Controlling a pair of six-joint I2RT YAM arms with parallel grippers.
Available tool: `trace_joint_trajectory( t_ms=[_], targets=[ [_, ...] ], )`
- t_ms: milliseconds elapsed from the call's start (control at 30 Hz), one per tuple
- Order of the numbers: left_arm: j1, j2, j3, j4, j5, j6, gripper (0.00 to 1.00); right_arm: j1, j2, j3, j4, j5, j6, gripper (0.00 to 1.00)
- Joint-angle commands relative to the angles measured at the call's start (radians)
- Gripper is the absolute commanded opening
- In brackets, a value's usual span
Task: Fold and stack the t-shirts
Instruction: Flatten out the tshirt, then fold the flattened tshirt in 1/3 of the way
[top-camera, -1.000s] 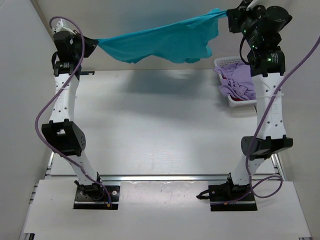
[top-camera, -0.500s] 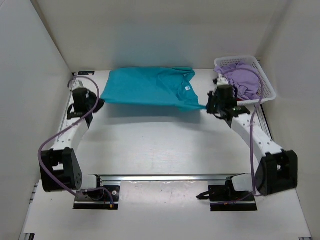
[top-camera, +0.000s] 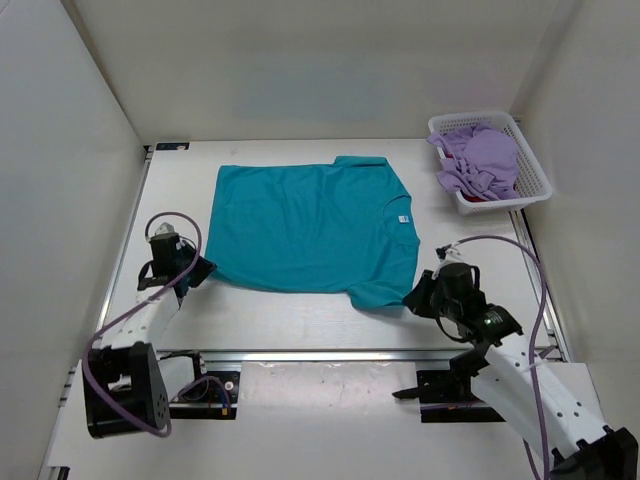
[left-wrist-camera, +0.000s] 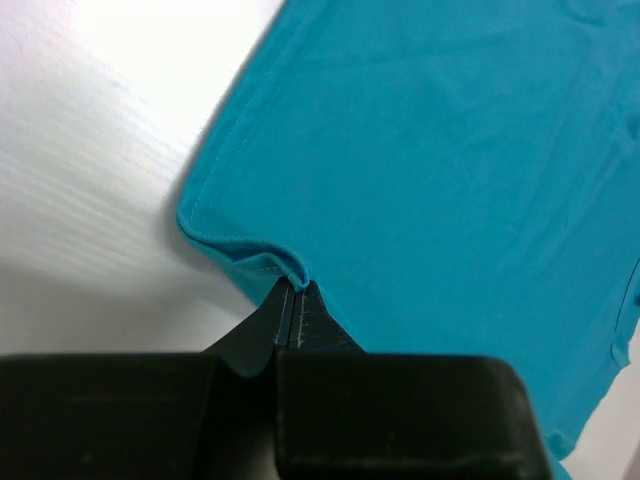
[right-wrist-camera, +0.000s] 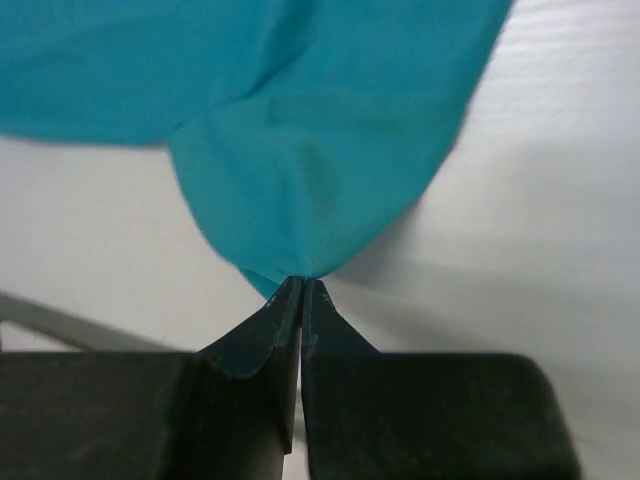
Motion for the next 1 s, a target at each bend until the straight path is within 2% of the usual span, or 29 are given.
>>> trace_joint_trajectory(
  t_ms=[0,67,133,300,367,600,667,733,967],
  targets=[
    [-0.045,-0.096,0.015,-0.045,-0.055,0.068,0.0,0.106,-0.049,-0.009,-0.053,0.007,0.154,0.0],
    [-0.053,-0.099,0.025,-0.053,-0.057,0.065,0.0,0.119,-0.027,0.009,-0.067,0.019,0.147,0.0],
    [-0.038,-0.076,0.019,-0.021,-0.034,0.045,0.0,0.076,0.001,0.02,-0.047,0.006,0.105,0.0],
    [-0.019,0.009,0.047,0.065,0.013,-0.055,0.0,-0.183,0.157,0.142,0.072,-0.151,-0.077,0.0],
    [-0.024,0.039,0.094,0.069,-0.009,-0.072,0.0,-0.223,0.237,0.201,0.102,-0.148,-0.116,0.0],
    [0.02,0.172,0.149,0.126,0.009,-0.138,0.0,-0.211,0.547,0.414,0.227,-0.087,-0.18,0.0],
    [0.013,0.201,0.166,0.137,-0.012,-0.135,0.0,-0.217,0.647,0.448,0.255,-0.109,-0.189,0.0],
    [0.016,0.233,0.183,0.149,-0.027,-0.144,0.0,-0.216,0.693,0.472,0.304,-0.093,-0.198,0.0],
    [0.027,0.345,0.257,0.166,-0.026,-0.147,0.0,-0.223,0.875,0.652,0.31,-0.097,-0.229,0.0]
  ],
)
